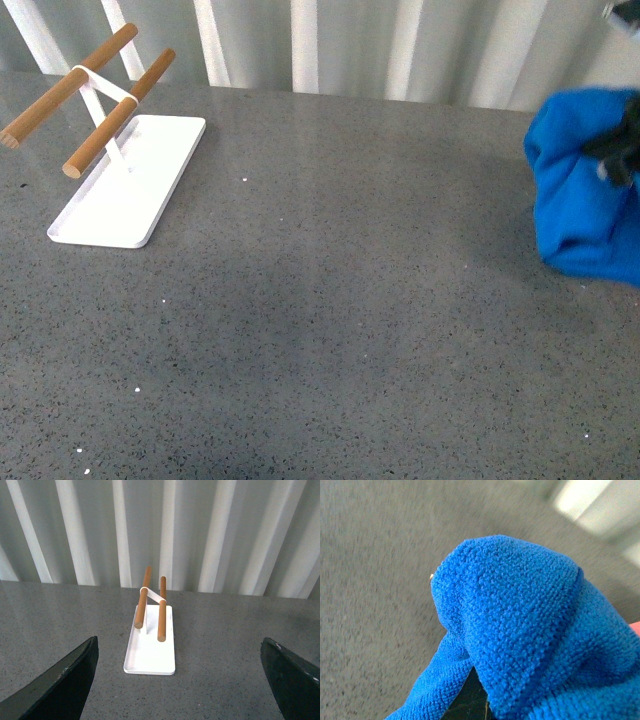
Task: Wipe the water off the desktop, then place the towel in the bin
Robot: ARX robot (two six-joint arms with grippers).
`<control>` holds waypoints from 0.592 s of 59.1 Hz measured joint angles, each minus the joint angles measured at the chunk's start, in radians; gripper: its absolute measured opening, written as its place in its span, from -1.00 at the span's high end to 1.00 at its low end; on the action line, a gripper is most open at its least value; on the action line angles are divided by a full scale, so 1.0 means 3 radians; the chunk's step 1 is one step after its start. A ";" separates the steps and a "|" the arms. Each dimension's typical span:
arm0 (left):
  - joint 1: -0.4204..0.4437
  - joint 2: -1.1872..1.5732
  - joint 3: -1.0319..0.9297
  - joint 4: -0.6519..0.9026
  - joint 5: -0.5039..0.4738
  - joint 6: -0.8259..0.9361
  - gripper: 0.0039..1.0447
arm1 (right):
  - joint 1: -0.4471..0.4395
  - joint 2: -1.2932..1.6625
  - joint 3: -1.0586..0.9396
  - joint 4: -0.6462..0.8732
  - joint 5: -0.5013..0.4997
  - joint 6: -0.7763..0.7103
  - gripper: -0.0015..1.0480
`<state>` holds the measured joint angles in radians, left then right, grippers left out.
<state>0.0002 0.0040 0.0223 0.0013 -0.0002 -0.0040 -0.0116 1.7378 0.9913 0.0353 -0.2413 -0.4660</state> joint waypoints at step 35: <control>0.0000 0.0000 0.0000 0.0000 0.0001 0.0000 -0.87 | -0.1535 -0.0872 0.0453 -0.0451 -0.0566 -0.0027 0.90</control>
<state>0.0002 0.0040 0.0223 0.0013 0.0002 -0.0040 -0.4721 1.4761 1.1271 -0.1001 -0.4110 -0.4740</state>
